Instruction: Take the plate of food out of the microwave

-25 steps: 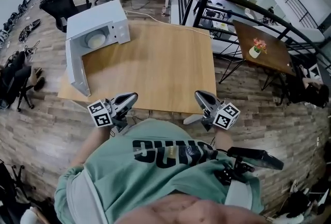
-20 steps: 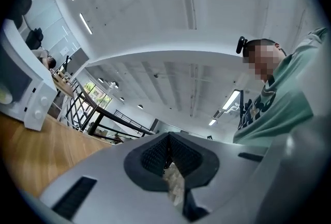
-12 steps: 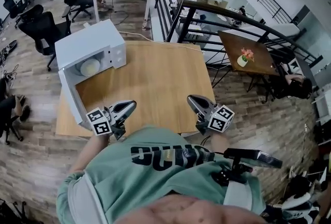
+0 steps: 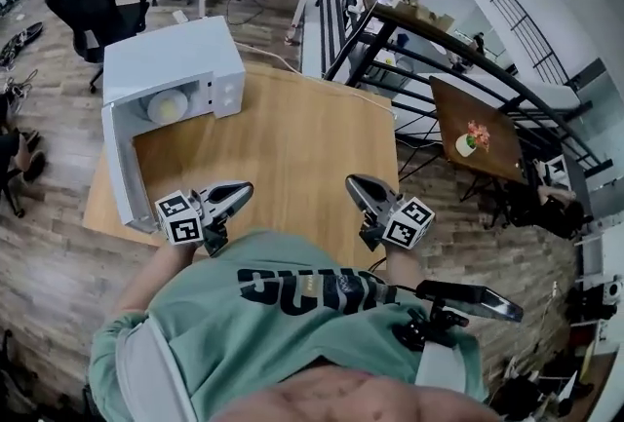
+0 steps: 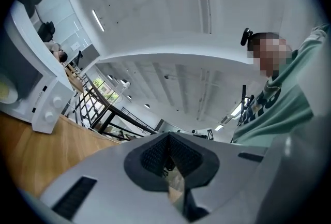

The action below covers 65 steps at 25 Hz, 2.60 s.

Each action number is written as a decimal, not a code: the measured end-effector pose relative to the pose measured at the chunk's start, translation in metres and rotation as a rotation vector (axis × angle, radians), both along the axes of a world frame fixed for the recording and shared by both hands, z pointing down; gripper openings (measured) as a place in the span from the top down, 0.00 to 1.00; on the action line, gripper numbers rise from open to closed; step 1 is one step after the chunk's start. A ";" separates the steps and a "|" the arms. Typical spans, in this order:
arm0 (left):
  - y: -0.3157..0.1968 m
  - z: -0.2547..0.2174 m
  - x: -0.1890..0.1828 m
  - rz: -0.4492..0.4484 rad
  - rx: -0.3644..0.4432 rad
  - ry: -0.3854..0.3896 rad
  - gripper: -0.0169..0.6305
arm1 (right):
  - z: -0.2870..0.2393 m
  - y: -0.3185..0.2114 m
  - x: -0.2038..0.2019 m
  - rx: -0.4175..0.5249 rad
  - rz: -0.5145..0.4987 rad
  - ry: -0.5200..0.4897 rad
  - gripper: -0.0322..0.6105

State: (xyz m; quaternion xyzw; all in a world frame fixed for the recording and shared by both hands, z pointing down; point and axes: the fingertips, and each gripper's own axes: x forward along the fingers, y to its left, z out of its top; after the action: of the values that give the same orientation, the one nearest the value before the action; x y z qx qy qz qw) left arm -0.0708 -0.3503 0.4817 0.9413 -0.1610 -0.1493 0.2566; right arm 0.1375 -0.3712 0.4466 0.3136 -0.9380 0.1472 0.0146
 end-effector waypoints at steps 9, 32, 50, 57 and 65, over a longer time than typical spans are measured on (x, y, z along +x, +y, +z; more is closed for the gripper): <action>-0.047 -0.002 0.072 -0.256 -0.064 -0.031 0.97 | 0.023 -0.060 0.083 0.078 -0.231 0.004 0.94; -0.141 0.089 -0.005 -0.421 -0.254 0.017 0.97 | 0.063 -0.095 0.034 -0.097 -0.160 0.017 0.94; -0.227 0.225 -0.201 -0.983 -0.645 0.256 0.97 | 0.104 -0.153 -0.031 -0.205 -0.302 0.058 0.94; -0.262 0.249 -0.240 -1.066 -0.700 0.305 0.80 | 0.126 -0.179 -0.072 -0.179 -0.362 0.069 0.94; -0.287 0.276 -0.280 -1.137 -0.775 0.409 0.55 | 0.153 -0.207 -0.144 -0.041 -0.460 0.159 0.94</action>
State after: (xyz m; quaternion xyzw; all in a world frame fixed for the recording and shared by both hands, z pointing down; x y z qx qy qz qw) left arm -0.3504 -0.6376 0.7573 0.5061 -0.6164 -0.3654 0.4800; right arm -0.0062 -0.5778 0.5996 0.1021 -0.9774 0.1339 0.1278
